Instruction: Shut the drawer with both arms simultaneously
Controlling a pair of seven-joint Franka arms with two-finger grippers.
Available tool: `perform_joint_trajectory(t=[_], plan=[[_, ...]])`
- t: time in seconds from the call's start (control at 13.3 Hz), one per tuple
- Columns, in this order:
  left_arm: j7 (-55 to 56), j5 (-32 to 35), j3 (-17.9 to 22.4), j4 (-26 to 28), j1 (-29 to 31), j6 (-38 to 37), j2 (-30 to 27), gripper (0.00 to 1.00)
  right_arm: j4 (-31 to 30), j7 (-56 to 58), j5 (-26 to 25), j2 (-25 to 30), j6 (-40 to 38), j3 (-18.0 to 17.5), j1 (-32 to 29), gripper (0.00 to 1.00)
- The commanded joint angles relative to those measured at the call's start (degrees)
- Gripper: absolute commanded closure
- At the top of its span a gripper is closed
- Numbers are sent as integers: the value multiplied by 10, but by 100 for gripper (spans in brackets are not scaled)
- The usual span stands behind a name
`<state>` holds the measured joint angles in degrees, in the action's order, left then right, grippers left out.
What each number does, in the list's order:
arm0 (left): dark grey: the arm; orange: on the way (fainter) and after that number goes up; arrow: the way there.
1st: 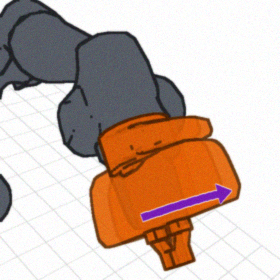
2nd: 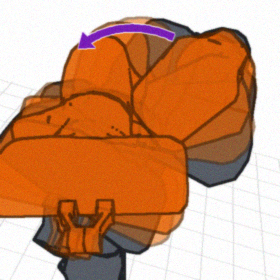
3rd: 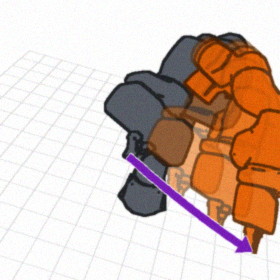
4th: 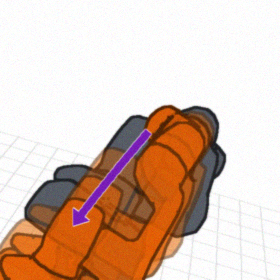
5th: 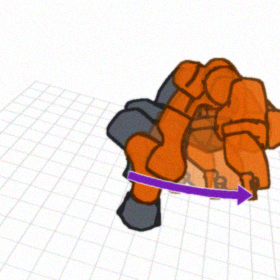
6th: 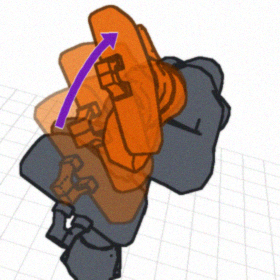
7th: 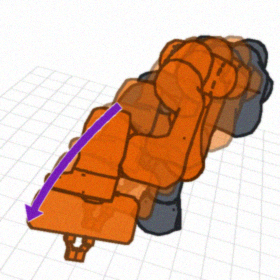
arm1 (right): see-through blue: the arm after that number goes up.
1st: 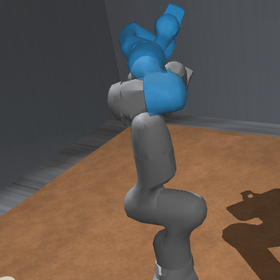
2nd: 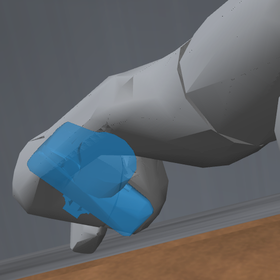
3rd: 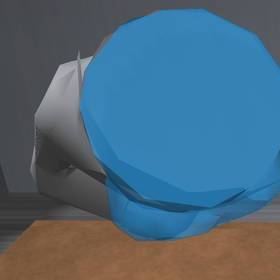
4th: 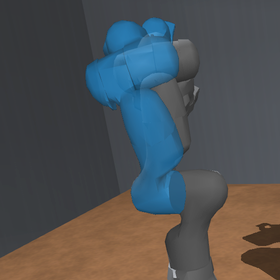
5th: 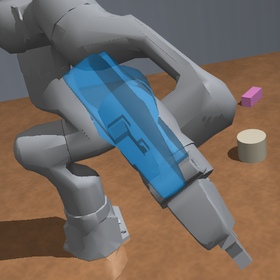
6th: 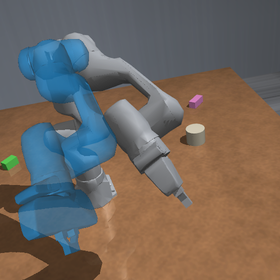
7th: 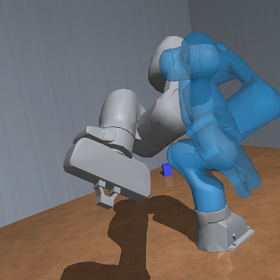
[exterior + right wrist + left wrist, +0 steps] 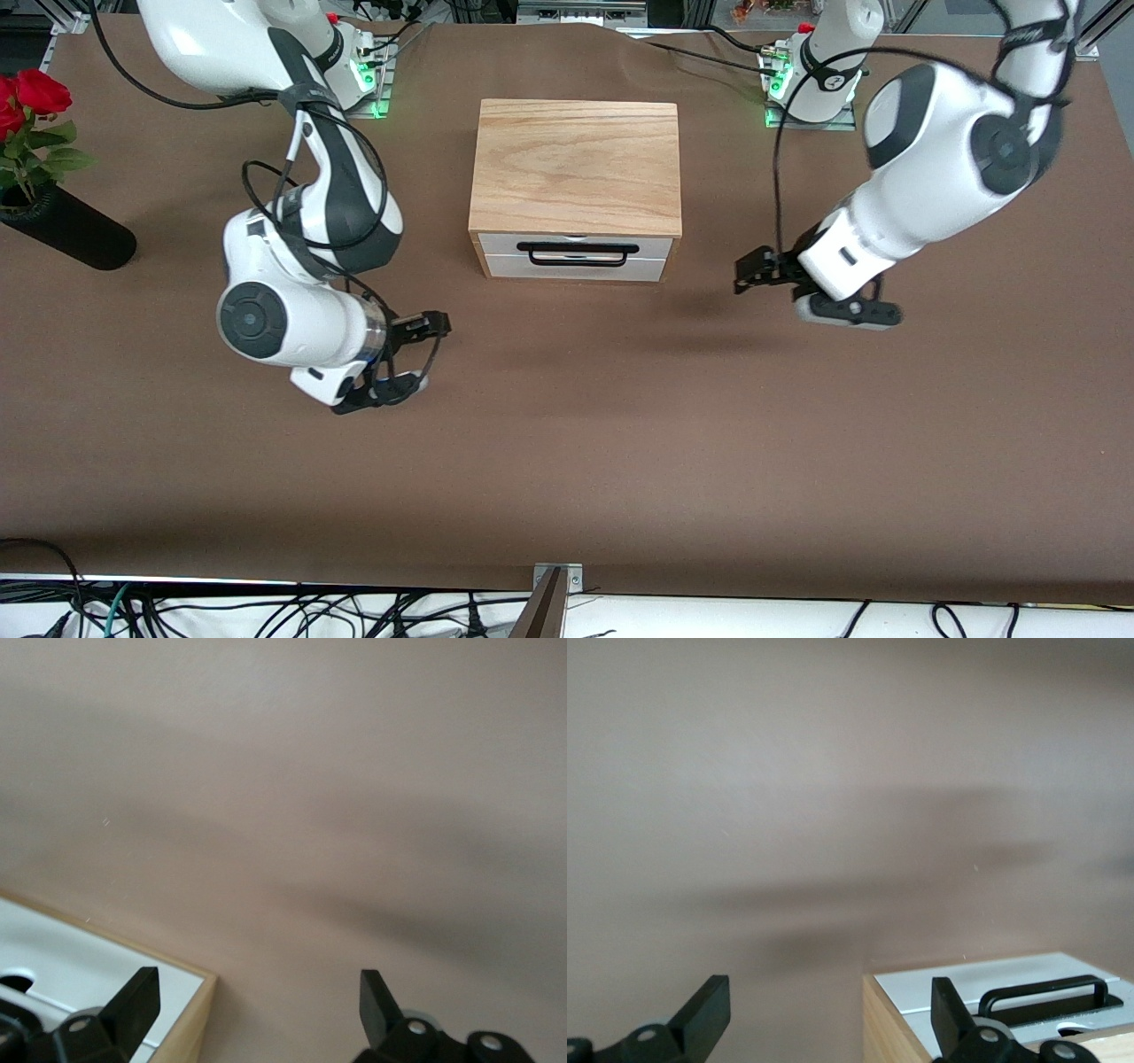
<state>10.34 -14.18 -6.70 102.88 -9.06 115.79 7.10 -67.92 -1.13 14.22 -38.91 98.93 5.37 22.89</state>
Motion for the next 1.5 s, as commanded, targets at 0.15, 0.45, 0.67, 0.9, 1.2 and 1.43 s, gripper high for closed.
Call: perform_joint_trajectory(t=[0.15,0.45,0.67,0.9,1.2,1.43], plan=[[-3,79,33,6,5,-98,-67,0,14,-1,-28,40,-16,69,-3,0],[-8,159,80,-21,5,-137,-74,0,-29,-2,-89,119,-11,62,-46,0],[-8,160,118,-47,4,-170,-73,0,-58,1,-103,169,-11,52,-75,0],[-27,159,134,-48,4,-173,-71,0,-117,-1,-108,233,-11,33,-117,0],[-26,159,131,-50,3,-173,-72,0,-149,1,-183,274,15,-33,-182,0],[-24,159,130,-65,3,-176,-73,0,-162,-3,-191,304,15,-61,-210,0]])
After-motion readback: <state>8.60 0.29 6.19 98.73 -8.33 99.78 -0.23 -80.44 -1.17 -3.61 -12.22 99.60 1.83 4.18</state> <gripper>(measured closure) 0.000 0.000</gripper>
